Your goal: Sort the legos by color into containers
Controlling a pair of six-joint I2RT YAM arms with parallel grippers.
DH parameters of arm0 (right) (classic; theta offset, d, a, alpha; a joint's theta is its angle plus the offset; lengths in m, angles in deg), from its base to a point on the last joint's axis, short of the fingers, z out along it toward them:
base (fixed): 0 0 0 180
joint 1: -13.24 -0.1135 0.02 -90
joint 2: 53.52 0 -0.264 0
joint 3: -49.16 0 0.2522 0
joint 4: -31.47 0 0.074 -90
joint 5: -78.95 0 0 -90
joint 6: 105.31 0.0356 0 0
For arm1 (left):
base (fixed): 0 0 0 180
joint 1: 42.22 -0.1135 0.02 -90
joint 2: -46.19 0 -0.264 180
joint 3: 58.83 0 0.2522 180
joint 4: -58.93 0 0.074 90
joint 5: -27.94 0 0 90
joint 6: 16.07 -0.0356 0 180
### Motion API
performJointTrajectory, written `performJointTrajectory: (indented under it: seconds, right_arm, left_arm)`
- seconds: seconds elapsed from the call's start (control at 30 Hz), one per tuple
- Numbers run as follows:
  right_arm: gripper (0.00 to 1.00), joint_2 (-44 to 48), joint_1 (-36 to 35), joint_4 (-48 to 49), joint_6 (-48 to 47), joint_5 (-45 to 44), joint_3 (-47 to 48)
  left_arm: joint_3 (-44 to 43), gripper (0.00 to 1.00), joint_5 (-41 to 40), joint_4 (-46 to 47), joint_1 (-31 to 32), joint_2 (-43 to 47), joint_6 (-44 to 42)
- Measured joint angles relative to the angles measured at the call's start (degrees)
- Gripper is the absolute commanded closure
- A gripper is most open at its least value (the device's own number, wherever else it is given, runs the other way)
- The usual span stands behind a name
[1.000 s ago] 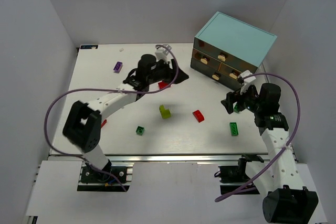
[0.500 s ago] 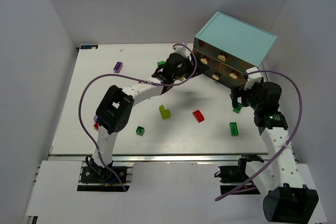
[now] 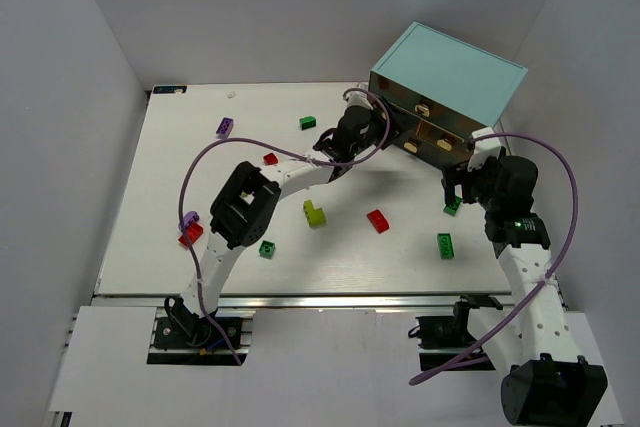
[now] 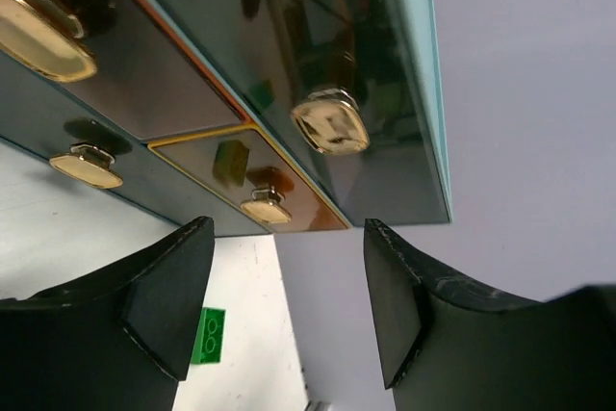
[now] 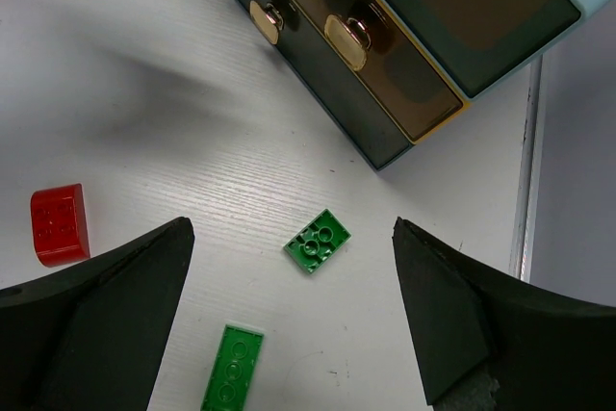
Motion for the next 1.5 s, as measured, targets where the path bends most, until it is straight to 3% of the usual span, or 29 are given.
performJointTrajectory:
  seconds: [0.4, 0.57, 0.63, 0.9, 1.07, 1.3, 1.5]
  right_arm:
    - [0.11, -0.37, -0.13, 0.00, -0.02, -0.02, 0.00]
    - [0.11, -0.70, -0.22, -0.02, -0.04, -0.04, 0.00]
    - [0.11, -0.72, -0.22, -0.02, -0.07, -0.04, 0.00]
    - [0.11, -0.94, -0.28, -0.02, -0.15, -0.04, 0.00]
    - [0.11, -0.94, -0.28, -0.02, -0.17, -0.04, 0.00]
    - [0.11, -0.94, -0.28, -0.02, -0.17, -0.04, 0.00]
    - [0.11, -0.94, -0.33, -0.02, -0.17, -0.04, 0.00]
  left_arm:
    - [-3.26, 0.36, -0.02, 8.35, -0.17, -6.91, 7.78]
    - [-3.30, 0.49, 0.24, 10.36, -0.17, -7.21, 8.81]
    - [-3.61, 0.49, 0.35, 10.99, -0.17, -7.21, 8.90]
    - [-7.76, 0.31, 0.44, 11.45, 0.07, -7.76, 9.09]
    - [-11.93, 0.31, 0.35, 10.05, 0.09, -9.27, 9.18]
    - [-14.97, 0.39, 0.83, 7.21, 0.26, -11.74, 10.05]
    - [-14.99, 0.34, 0.42, 4.42, 0.46, -11.82, 9.99]
